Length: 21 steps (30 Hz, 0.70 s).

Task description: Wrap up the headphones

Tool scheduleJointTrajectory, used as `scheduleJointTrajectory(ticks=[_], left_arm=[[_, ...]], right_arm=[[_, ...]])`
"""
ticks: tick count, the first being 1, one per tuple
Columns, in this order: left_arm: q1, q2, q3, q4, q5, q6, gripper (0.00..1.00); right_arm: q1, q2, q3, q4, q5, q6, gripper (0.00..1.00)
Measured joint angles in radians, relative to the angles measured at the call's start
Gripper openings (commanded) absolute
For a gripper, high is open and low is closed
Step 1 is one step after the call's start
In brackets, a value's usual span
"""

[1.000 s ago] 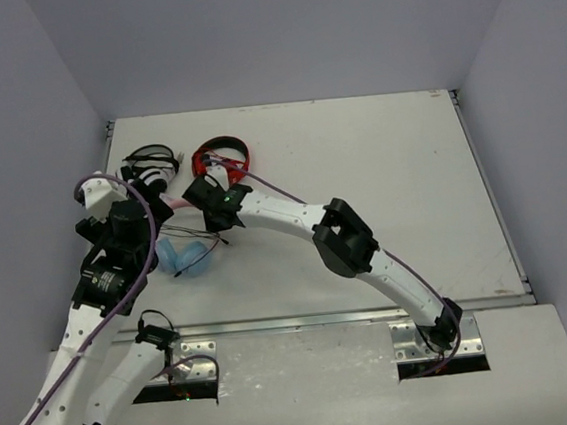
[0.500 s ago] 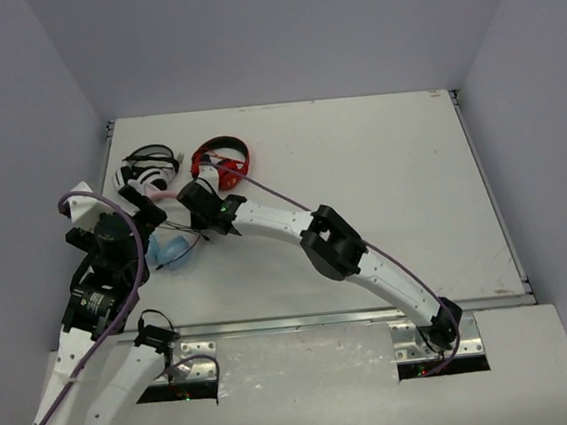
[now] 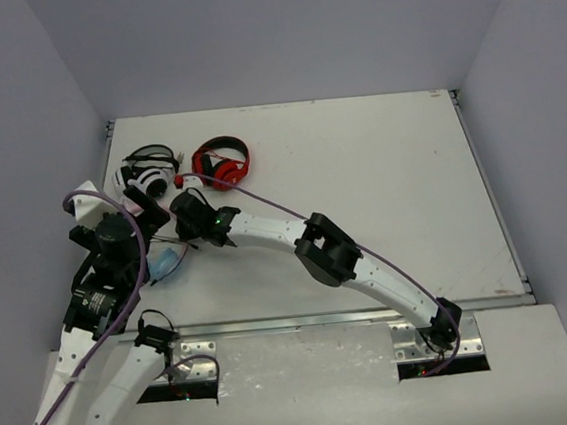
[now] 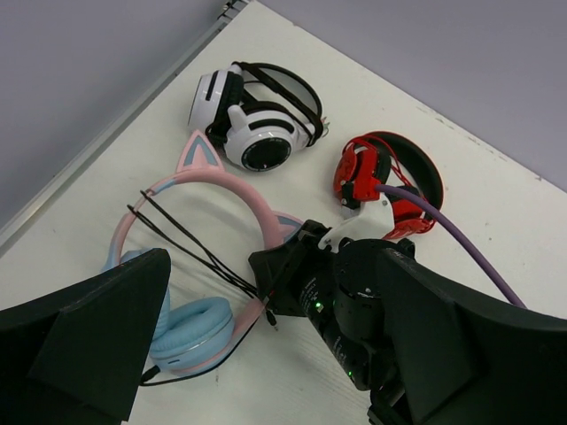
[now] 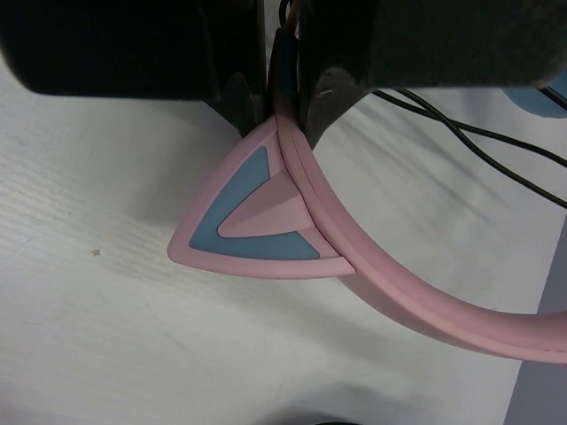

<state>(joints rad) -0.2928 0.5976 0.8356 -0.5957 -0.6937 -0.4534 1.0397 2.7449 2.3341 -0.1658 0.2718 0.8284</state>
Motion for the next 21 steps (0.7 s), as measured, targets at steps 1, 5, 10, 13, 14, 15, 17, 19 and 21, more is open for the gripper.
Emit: scheduleJointTrajectory(ticks=[1, 5, 10, 13, 14, 15, 17, 19, 21], left_arm=[[0.0, 0.0, 0.0, 0.001, 0.001, 0.001, 1.0], [0.002, 0.001, 0.0, 0.002, 0.011, 0.005, 1.0], [0.013, 0.005, -0.002, 0.006, 0.022, 0.01, 1.0], [0.013, 0.005, -0.002, 0.01, 0.026, 0.012, 1.0], [0.013, 0.005, -0.002, 0.01, 0.026, 0.013, 1.0], [0.013, 0.005, -0.002, 0.01, 0.027, 0.013, 1.0], [0.013, 0.005, -0.003, 0.015, 0.028, 0.016, 1.0], [0.013, 0.005, -0.006, 0.018, 0.03, 0.019, 1.0], [0.013, 0.005, -0.008, 0.02, 0.031, 0.023, 1.0]], right_arm=[[0.002, 0.0, 0.0, 0.0, -0.009, -0.012, 0.12], [0.004, 0.0, -0.002, 0.002, -0.029, -0.035, 0.15], [0.004, 0.0, -0.002, 0.009, -0.038, -0.029, 0.23], [0.004, 0.0, -0.002, 0.01, -0.037, -0.006, 0.27], [0.004, 0.0, -0.002, 0.01, -0.038, 0.002, 0.27], [0.003, 0.0, -0.002, 0.009, -0.037, 0.011, 0.26], [0.003, 0.0, -0.002, 0.008, -0.036, 0.031, 0.26], [0.003, 0.0, -0.005, 0.008, -0.036, 0.058, 0.36], [0.003, 0.0, -0.01, 0.016, -0.038, 0.095, 0.42]])
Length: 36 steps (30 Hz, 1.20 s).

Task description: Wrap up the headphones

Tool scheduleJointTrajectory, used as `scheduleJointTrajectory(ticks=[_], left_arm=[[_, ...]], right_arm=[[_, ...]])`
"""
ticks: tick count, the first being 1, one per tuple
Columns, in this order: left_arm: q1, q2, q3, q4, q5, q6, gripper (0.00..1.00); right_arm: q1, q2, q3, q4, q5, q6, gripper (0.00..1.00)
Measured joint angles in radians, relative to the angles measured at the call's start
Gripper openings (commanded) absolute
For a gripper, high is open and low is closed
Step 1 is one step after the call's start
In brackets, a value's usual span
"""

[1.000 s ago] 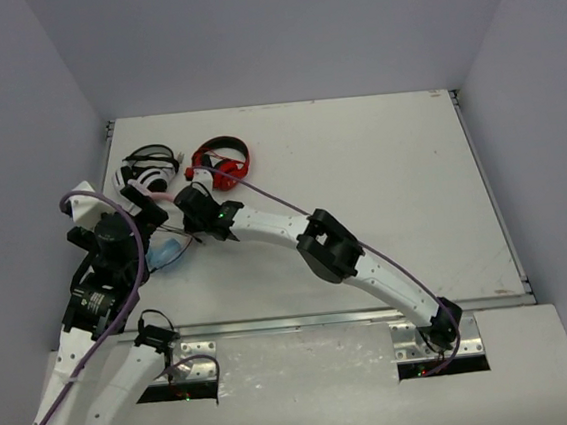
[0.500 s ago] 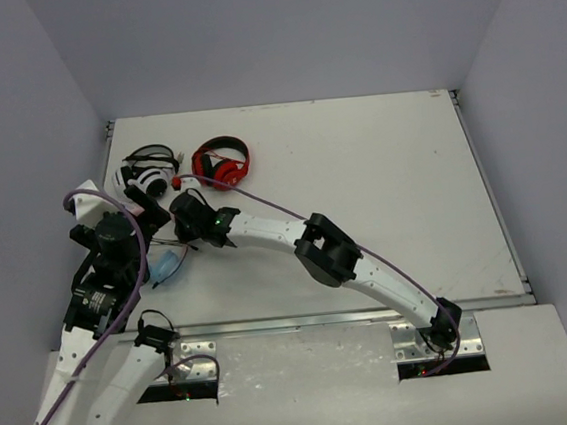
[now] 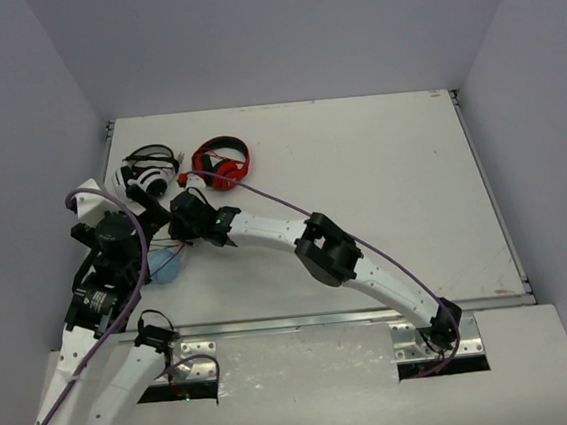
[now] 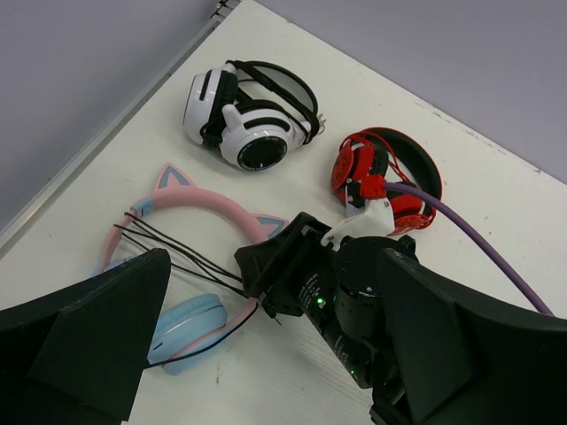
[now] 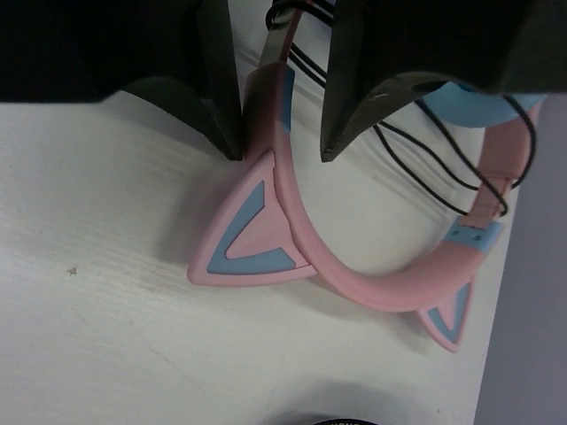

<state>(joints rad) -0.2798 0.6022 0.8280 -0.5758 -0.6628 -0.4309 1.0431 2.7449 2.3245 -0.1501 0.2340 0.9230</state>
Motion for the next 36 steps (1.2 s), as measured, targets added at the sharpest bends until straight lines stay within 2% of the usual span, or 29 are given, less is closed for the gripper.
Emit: scheduleJointTrajectory(ticks=[4, 6, 7, 8, 13, 17, 20, 24, 28, 32, 36], left_arm=[[0.0, 0.0, -0.003, 0.006, 0.003, 0.007, 1.0], [0.0, 0.0, -0.005, 0.007, 0.003, 0.008, 1.0], [0.0, 0.0, -0.005, 0.007, 0.003, 0.008, 1.0], [0.0, 0.0, -0.005, 0.007, 0.003, 0.008, 1.0], [0.0, 0.002, -0.005, 0.008, -0.01, 0.007, 1.0], [0.0, 0.006, -0.005, 0.004, -0.037, 0.007, 1.0], [0.0, 0.003, -0.005, 0.002, -0.065, 0.007, 1.0], [0.0, -0.003, -0.005, 0.003, -0.071, 0.031, 1.0], [0.0, -0.015, -0.001, -0.002, -0.005, 0.087, 1.0], [0.0, -0.038, 0.054, -0.04, 0.089, 0.136, 1.0], [0.0, -0.086, 0.144, -0.07, 0.113, 0.184, 1.0]], right_arm=[[0.0, -0.004, -0.001, 0.005, 0.002, 0.061, 0.44], [0.0, -0.022, -0.025, -0.004, 0.006, 0.092, 0.51], [0.0, -0.036, -0.04, -0.013, 0.01, 0.105, 0.64], [0.0, -0.049, -0.049, -0.024, 0.015, 0.117, 0.68], [-0.007, -0.11, -0.058, -0.068, 0.023, 0.118, 0.74], [-0.02, -0.213, -0.13, -0.094, 0.022, 0.064, 0.99], [-0.034, -0.335, -0.222, -0.124, 0.02, -0.045, 0.99], [-0.048, -0.64, -0.5, -0.142, 0.059, -0.249, 0.99], [-0.045, -1.102, -0.829, -0.203, 0.214, -0.463, 0.99], [-0.04, -1.518, -0.963, -0.364, 0.431, -0.563, 0.99], [-0.044, -1.832, -1.06, -0.572, 0.565, -0.565, 0.99]])
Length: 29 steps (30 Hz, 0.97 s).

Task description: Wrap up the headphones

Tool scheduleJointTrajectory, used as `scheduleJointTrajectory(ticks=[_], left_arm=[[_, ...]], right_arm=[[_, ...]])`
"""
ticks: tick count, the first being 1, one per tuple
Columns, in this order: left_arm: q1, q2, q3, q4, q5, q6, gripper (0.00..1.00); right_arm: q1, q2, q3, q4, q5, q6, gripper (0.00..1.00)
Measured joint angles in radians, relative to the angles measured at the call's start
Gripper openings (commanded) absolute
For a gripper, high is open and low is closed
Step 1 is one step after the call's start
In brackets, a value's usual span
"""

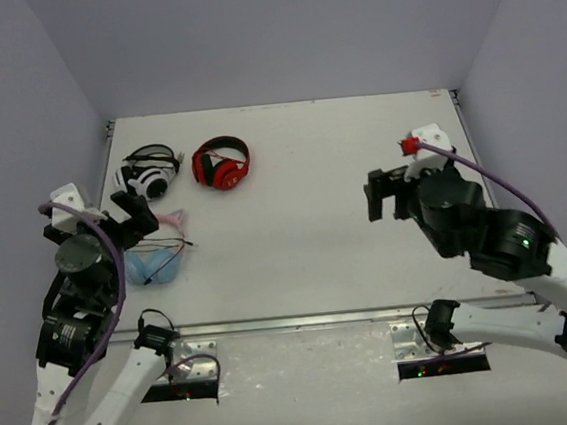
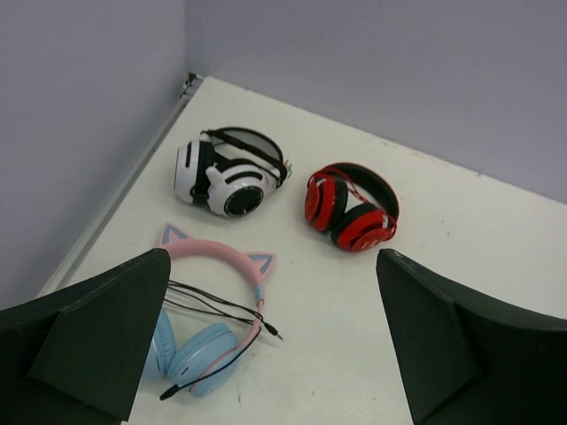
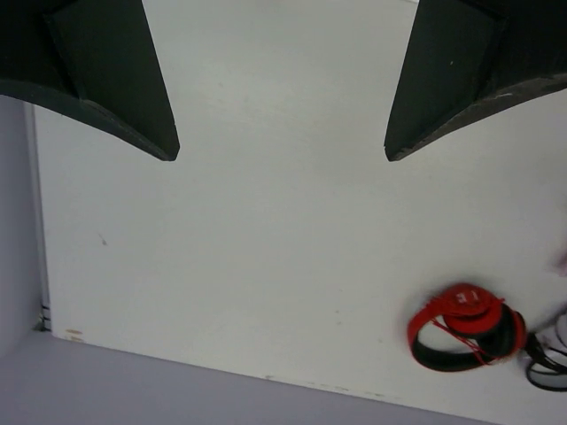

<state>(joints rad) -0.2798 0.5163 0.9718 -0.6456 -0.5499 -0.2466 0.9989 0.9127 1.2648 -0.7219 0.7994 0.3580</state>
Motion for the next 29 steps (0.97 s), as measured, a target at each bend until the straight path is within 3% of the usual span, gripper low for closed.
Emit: scheduleJointTrajectory(ticks=[5, 10, 16, 29], left_arm=[[-0.011, -0.102, 0.056, -0.014, 0.004, 0.06, 1.0], [-0.031, -0.202, 0.042, -0.049, 0.001, 0.084, 1.0], [-0.036, -0.293, 0.003, -0.074, 0.005, 0.085, 1.0], [-0.036, -0.294, -0.005, -0.1, 0.005, 0.085, 1.0]], right_arm=[[-0.001, -0.286, -0.076, -0.251, 0.054, 0.033, 0.99], [-0.002, -0.429, -0.12, -0.376, 0.082, 0.04, 0.99], [-0.002, -0.467, -0.132, -0.491, 0.124, 0.071, 0.99], [-0.002, -0.477, -0.131, -0.557, 0.161, 0.113, 0.99]])
